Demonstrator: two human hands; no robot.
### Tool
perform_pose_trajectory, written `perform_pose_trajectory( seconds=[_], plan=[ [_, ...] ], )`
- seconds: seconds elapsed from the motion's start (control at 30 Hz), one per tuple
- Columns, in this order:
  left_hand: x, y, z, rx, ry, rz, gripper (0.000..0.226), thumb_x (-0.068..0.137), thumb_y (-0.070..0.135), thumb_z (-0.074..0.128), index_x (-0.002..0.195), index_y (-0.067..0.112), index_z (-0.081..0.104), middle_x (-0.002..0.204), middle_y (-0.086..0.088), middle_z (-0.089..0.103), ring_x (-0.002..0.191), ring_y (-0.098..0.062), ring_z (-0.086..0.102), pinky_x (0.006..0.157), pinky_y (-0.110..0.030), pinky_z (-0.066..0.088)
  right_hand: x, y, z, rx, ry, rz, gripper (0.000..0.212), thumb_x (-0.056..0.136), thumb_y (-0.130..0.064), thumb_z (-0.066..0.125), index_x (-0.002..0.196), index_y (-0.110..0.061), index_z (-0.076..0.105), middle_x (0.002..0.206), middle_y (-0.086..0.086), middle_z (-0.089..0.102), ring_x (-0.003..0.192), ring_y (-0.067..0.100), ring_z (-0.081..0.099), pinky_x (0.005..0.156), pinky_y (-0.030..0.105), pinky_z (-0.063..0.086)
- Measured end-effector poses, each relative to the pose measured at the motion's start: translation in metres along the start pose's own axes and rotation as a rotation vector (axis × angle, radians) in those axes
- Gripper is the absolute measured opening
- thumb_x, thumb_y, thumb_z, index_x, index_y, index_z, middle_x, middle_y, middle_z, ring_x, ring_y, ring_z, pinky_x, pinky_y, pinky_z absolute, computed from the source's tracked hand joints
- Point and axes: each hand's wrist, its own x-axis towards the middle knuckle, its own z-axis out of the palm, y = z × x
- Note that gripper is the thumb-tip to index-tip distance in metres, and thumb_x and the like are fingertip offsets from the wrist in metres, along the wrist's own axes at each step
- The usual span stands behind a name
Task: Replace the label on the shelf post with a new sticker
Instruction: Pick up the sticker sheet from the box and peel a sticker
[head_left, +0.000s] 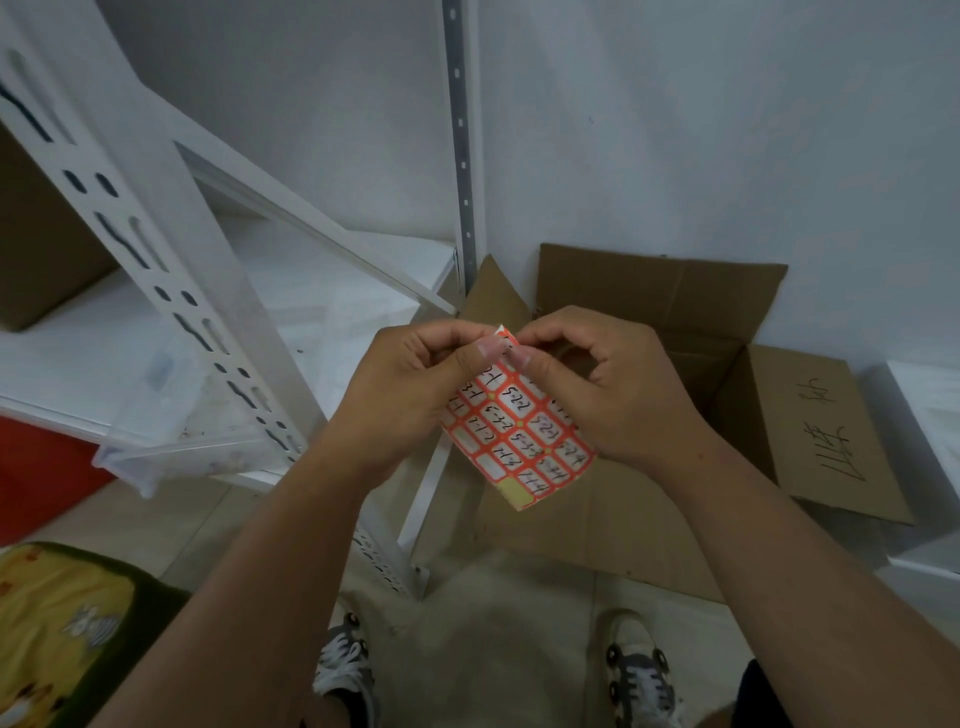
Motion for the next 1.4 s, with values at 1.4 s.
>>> perform_pose_trajectory(
  seconds=[1.4],
  plan=[
    [-0.004,0.002,0.004,0.126,-0.070,0.131,0.014,0.095,0.019,0.055,0.090,0.029,0.062,0.085,0.012,0.072,0.080,-0.005,0.070,0.067,-0.012,0.052,0.003,-0.007,-0.002,0.230,0.018,0.183,0.010,0.089,-0.023,0.064,0.092,-0.015,0.069,0.088,-0.006,0.068,0.078,0.008,0.068,0.069,0.020,0.055]
  ],
)
